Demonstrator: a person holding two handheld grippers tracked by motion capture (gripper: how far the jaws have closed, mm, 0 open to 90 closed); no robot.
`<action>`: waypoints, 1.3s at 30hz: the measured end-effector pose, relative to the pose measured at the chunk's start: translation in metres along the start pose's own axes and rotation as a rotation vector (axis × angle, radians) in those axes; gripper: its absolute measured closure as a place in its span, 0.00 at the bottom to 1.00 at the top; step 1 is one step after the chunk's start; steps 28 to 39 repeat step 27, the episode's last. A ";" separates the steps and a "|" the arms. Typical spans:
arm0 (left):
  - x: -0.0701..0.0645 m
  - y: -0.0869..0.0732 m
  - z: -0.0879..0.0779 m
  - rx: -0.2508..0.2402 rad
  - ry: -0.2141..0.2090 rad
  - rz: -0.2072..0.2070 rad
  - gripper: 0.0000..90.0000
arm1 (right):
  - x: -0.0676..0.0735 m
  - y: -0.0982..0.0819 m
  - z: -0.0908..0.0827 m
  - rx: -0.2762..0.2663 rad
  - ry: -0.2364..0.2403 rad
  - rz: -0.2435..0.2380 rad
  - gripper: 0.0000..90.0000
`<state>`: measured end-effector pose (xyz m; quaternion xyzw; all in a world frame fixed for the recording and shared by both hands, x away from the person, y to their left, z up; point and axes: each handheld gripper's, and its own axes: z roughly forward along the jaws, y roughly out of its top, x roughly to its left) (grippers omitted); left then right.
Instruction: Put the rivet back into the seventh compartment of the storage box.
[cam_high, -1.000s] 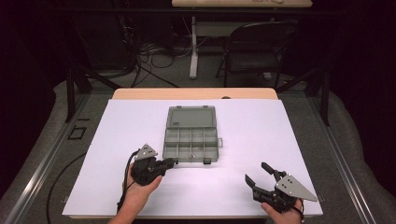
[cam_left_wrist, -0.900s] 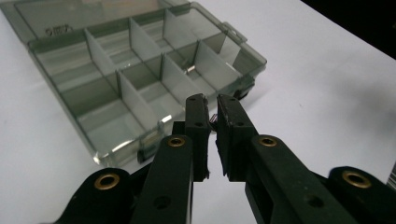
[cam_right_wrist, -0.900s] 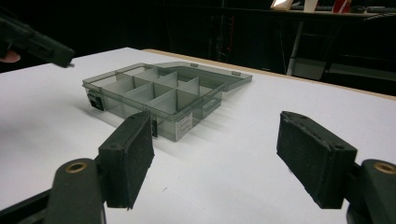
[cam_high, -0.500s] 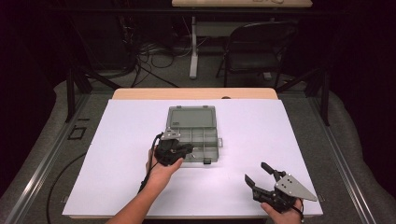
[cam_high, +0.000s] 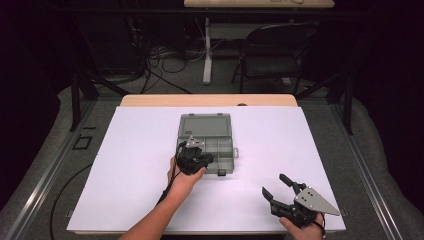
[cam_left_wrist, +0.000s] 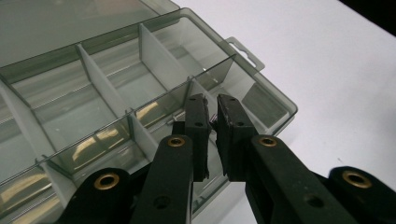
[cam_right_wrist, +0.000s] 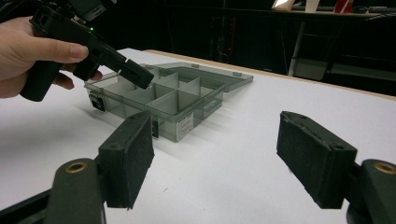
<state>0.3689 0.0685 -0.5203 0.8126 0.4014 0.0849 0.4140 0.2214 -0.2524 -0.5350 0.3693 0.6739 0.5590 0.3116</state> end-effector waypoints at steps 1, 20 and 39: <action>0.001 0.000 -0.001 -0.006 -0.002 -0.002 0.91 | 0.000 0.000 0.000 0.000 0.001 0.001 0.30; 0.021 -0.051 -0.106 -0.203 0.077 0.011 0.39 | 0.000 0.000 0.000 0.003 0.001 -0.001 0.30; 0.036 -0.081 -0.147 -0.241 0.115 -0.022 0.37 | 0.000 -0.001 0.003 0.018 -0.018 0.008 0.26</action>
